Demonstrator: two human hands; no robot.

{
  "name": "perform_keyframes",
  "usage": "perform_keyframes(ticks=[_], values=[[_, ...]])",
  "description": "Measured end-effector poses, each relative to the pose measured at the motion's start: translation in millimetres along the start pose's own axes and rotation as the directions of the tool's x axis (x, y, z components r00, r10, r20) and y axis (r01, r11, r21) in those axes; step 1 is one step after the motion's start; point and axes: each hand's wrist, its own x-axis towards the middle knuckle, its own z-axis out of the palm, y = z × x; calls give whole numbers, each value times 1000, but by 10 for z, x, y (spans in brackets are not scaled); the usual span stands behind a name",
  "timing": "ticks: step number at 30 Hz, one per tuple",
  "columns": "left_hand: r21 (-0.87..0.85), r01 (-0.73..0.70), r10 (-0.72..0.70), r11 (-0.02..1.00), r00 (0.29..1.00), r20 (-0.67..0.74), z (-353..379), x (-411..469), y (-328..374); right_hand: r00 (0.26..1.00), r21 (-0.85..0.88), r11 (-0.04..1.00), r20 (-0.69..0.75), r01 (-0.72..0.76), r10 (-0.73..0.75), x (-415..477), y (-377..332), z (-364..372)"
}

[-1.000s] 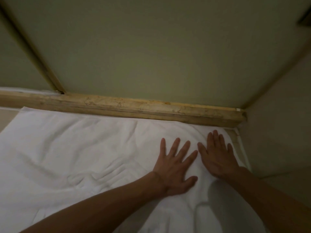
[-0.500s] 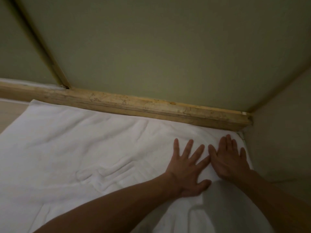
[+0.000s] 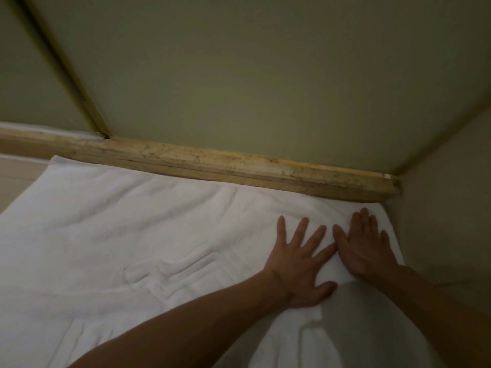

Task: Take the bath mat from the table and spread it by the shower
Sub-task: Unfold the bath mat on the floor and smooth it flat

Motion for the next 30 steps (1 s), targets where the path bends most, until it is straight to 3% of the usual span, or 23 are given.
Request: perform_keyframes(ticks=[7, 19, 30], values=[[-39, 12, -13, 999, 1000, -21, -69, -38, -5, 989, -54, 997, -134, 48, -55, -54, -33, 99], [-8, 53, -53, 999, 997, 49, -45, 15, 33, 992, 0, 1000, -125, -18, 17, 59, 36, 146], [-26, 55, -53, 998, 993, 101, -122, -71, 94, 1000, -39, 999, -7, 19, -20, -65, -31, -77]])
